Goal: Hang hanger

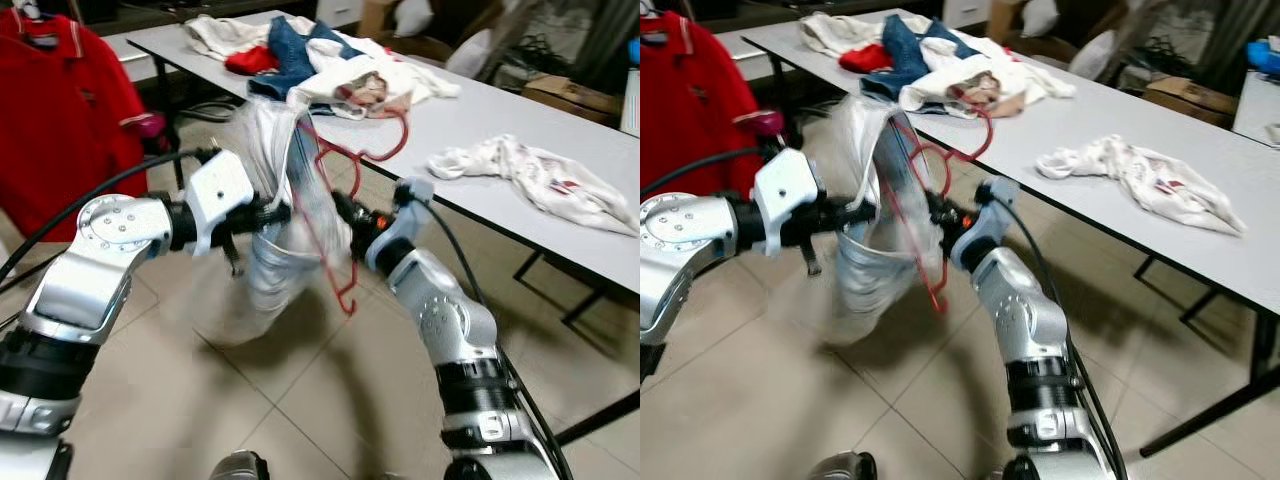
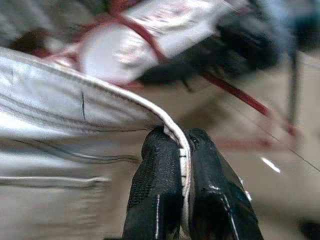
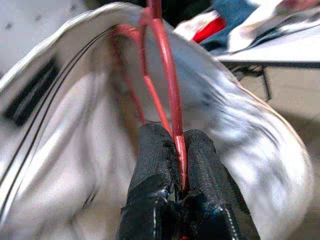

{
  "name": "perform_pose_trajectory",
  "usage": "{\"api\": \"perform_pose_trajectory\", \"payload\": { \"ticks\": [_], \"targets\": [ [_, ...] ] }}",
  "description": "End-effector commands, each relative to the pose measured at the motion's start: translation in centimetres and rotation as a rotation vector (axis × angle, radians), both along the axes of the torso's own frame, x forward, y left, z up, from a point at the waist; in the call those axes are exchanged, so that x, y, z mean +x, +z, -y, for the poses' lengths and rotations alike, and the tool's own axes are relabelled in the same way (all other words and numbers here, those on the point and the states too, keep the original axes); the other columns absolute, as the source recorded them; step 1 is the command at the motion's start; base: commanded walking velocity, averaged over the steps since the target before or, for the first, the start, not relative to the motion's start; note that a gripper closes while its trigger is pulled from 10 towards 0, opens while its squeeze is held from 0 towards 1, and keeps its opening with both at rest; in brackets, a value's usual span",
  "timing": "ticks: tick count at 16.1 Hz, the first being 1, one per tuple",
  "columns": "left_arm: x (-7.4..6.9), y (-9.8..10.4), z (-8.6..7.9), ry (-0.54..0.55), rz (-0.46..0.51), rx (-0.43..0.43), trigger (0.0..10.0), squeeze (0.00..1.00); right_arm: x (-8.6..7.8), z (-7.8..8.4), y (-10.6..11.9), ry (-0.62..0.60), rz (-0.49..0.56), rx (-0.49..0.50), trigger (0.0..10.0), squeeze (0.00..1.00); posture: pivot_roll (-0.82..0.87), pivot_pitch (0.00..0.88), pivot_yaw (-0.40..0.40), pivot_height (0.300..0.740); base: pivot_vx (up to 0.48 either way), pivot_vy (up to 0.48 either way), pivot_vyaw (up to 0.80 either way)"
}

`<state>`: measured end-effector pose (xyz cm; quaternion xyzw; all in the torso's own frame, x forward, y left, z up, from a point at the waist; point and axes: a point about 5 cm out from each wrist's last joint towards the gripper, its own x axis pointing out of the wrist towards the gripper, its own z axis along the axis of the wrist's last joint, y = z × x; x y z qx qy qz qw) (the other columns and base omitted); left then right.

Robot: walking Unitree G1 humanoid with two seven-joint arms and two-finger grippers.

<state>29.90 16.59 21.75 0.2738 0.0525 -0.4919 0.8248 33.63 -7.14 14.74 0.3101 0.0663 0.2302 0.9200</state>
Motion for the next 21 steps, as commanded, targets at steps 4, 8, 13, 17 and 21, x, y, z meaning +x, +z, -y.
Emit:
{"api": "perform_pose_trajectory", "payload": {
  "ticks": [4,8,13,17,21],
  "targets": [
    [-2.8,-0.8,0.7,-0.174,-0.162,0.030,0.0,0.00,2.1,0.8,2.4,-0.138,0.001,0.226,10.0,0.00,0.08,0.000,-0.101,0.740,0.000,0.000,0.00],
    [-3.6,-1.1,1.5,-0.208,-0.184,0.010,0.0,0.00,3.3,-1.0,3.7,-0.125,-0.066,0.402,10.0,0.00,0.10,0.000,-0.106,0.740,0.000,0.000,0.00],
    [-4.3,-1.4,3.2,-0.219,-0.196,-0.073,0.0,0.00,3.8,-1.6,4.0,-0.132,-0.086,0.453,10.0,0.00,0.11,0.000,-0.100,0.740,0.000,0.000,0.00],
    [-4.8,-0.3,5.8,-0.268,-0.233,-0.288,0.0,0.00,3.7,-2.2,3.6,-0.140,-0.097,0.453,10.0,0.00,0.11,0.000,-0.104,0.740,0.000,0.000,0.00],
    [-5.0,1.4,6.7,-0.285,-0.238,-0.462,0.0,0.00,3.6,-2.3,3.1,-0.130,-0.073,0.394,10.0,0.00,0.11,0.000,-0.109,0.740,0.000,0.000,0.00]
  ]
}}
